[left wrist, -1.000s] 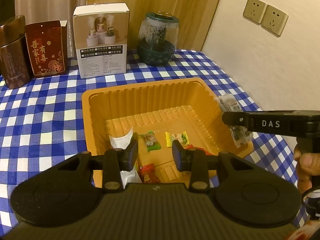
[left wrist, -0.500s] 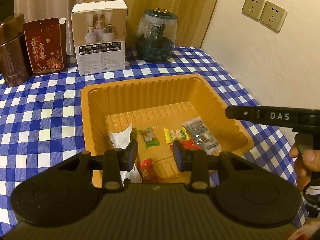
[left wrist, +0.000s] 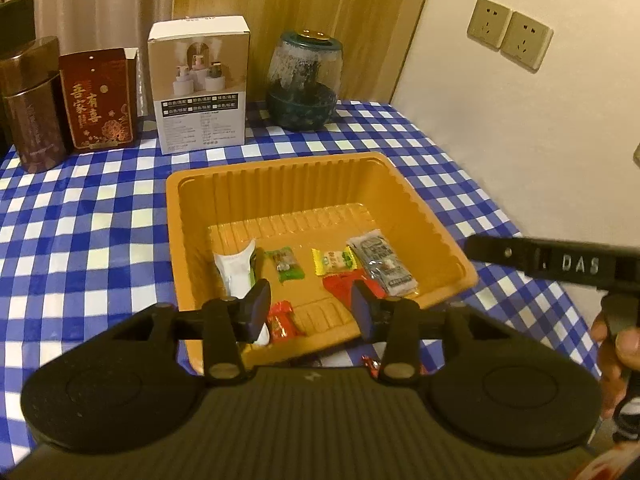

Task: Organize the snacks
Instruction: 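Withdraw both open tools from the tray toward the remaining red candies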

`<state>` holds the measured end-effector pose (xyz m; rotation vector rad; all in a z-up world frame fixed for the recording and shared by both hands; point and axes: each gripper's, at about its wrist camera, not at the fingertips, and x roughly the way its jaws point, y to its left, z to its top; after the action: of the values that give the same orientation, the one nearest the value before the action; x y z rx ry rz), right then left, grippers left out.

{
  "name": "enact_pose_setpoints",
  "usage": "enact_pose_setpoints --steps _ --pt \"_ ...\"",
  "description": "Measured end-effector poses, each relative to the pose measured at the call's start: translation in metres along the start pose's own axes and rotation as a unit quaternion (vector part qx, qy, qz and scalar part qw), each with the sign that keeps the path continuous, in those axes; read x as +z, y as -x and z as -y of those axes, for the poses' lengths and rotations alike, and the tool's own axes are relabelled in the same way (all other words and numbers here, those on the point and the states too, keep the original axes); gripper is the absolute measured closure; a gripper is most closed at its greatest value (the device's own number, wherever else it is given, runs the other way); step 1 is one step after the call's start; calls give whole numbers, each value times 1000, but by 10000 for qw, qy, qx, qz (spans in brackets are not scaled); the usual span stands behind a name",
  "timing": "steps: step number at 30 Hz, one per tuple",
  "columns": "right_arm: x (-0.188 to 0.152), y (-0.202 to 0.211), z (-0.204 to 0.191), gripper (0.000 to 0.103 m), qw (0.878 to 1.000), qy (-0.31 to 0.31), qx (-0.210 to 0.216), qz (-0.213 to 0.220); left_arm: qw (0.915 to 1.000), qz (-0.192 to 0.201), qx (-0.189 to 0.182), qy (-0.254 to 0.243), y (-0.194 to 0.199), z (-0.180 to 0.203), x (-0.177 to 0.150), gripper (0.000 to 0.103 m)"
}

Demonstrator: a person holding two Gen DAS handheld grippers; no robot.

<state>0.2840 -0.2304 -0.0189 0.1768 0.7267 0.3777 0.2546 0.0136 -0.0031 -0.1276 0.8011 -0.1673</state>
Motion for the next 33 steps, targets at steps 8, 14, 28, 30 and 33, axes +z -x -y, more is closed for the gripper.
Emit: enact_pose_setpoints --steps 8,14,28,30,33 --pt "-30 33 -11 34 9998 133 -74 -115 9999 95 92 -2 36 7 -21 50" --pt "-54 51 -13 34 9996 27 -33 -273 9998 32 166 53 59 13 -48 35" --pt "-96 98 -28 34 9989 313 -226 -254 9991 -64 343 226 102 17 -97 18" --pt "-104 102 -28 34 9990 269 -242 -281 9990 -65 347 269 107 17 -103 17" --pt "-114 106 -27 34 9988 238 -260 -340 9989 -110 364 275 111 17 -109 17"
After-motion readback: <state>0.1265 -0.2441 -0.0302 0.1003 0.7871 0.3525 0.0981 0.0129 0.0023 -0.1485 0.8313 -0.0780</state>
